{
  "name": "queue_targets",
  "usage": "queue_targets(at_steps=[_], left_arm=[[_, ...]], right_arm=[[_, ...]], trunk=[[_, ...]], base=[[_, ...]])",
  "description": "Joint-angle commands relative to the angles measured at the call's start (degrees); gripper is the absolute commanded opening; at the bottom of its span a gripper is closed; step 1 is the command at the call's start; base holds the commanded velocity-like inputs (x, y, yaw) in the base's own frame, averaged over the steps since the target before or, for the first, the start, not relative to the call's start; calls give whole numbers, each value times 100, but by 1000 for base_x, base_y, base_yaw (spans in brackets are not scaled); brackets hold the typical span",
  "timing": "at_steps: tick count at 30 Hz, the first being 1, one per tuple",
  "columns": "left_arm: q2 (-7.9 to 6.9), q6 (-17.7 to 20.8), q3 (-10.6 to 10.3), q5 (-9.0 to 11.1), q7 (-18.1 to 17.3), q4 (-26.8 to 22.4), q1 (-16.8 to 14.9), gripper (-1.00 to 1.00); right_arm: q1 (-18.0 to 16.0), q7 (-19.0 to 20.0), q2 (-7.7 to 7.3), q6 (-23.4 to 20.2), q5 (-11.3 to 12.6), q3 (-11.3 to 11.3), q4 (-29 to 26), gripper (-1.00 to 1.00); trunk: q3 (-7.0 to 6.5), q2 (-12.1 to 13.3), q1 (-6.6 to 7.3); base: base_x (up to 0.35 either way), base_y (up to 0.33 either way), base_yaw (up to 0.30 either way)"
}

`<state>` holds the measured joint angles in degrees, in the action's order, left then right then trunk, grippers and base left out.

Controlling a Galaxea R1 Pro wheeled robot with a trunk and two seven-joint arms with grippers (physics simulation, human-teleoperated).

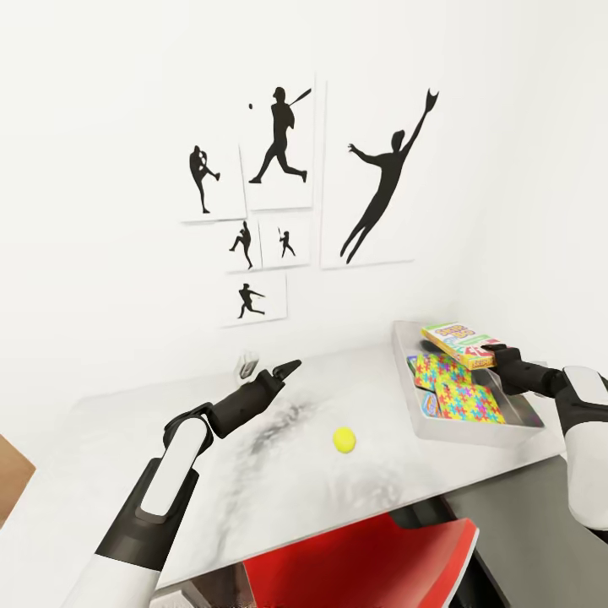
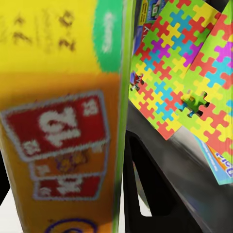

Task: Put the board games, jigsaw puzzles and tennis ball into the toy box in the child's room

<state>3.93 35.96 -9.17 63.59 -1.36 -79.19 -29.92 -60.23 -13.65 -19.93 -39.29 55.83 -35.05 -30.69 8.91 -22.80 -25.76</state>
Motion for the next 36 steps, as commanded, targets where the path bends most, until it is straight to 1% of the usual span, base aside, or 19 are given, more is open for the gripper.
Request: queue_targets(at_steps=[1, 26, 36], left_arm=[[3, 25, 8, -1, -11, 0, -5, 100], [-1, 25, 12, 1, -14, 0, -3, 100], [-4, 25, 12, -1, -12, 0, 1, 100]], right_arm=[[-6, -59, 0, -18, 68, -19, -8, -100], [2, -59, 16, -19, 68, -19, -8, -100], [-4, -59, 0, -20, 71, -19, -8, -100]], trunk=[[22, -13, -3], [255, -13, -3], [348, -13, -3]], base=[[0, 0, 0], [0, 0, 0], [0, 0, 0]])
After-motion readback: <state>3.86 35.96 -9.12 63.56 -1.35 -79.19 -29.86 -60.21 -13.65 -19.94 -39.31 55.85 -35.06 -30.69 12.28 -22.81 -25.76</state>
